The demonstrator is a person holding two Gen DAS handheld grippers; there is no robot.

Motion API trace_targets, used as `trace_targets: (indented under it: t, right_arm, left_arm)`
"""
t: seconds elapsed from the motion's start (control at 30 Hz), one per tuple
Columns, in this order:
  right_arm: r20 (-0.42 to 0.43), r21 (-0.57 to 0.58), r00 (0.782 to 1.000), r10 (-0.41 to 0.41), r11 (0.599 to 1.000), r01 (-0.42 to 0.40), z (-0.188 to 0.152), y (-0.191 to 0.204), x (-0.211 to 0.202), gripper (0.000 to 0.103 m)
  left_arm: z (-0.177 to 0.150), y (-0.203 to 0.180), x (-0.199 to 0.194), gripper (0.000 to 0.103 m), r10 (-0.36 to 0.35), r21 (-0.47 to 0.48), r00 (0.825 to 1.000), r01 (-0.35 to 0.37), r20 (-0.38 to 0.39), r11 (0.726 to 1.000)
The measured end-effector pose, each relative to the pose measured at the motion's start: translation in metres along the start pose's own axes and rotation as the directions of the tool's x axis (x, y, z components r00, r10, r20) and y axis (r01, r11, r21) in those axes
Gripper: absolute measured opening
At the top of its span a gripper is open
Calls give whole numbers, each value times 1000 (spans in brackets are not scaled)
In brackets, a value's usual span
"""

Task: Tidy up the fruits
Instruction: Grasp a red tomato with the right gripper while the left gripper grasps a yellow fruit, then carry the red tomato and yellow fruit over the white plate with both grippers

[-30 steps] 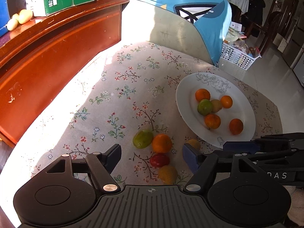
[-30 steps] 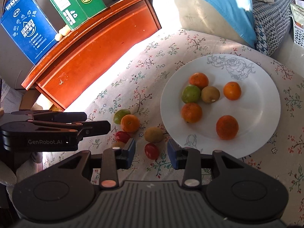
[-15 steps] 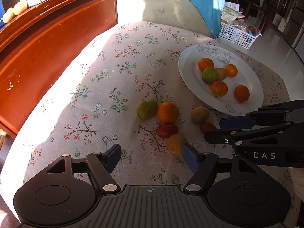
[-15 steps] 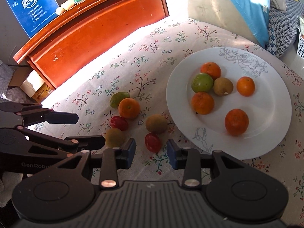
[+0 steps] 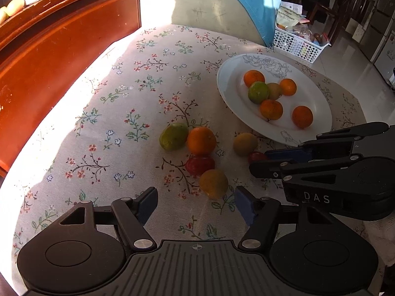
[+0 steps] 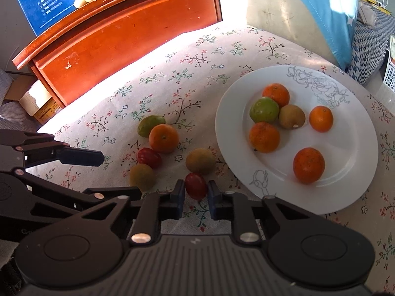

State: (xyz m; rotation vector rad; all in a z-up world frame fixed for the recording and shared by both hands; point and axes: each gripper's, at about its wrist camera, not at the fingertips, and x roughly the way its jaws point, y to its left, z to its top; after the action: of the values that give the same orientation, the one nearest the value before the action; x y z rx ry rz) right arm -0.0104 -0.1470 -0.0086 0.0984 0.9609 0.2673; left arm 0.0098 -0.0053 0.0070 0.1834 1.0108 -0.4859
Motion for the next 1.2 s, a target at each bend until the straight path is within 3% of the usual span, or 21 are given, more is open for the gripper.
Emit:
trace_targets:
  t: [0.13,0.83,1.2]
  right_arm:
    - [22,22,1000,5,1000,-6,3,-5,-8,19]
    - [41,69,999,16,997,-19,7,-11,-17,19]
    - [73,100,997,17,995,-24,13,-19,-27,19]
  left_arm:
    - [0,-4,2,66,-13,10,1000,13,5,1000]
    - [-1,-14,16,25,-14,18,1000,13,19,1000]
    - [7,-18,0,25,-24,12,997,23,72,1000]
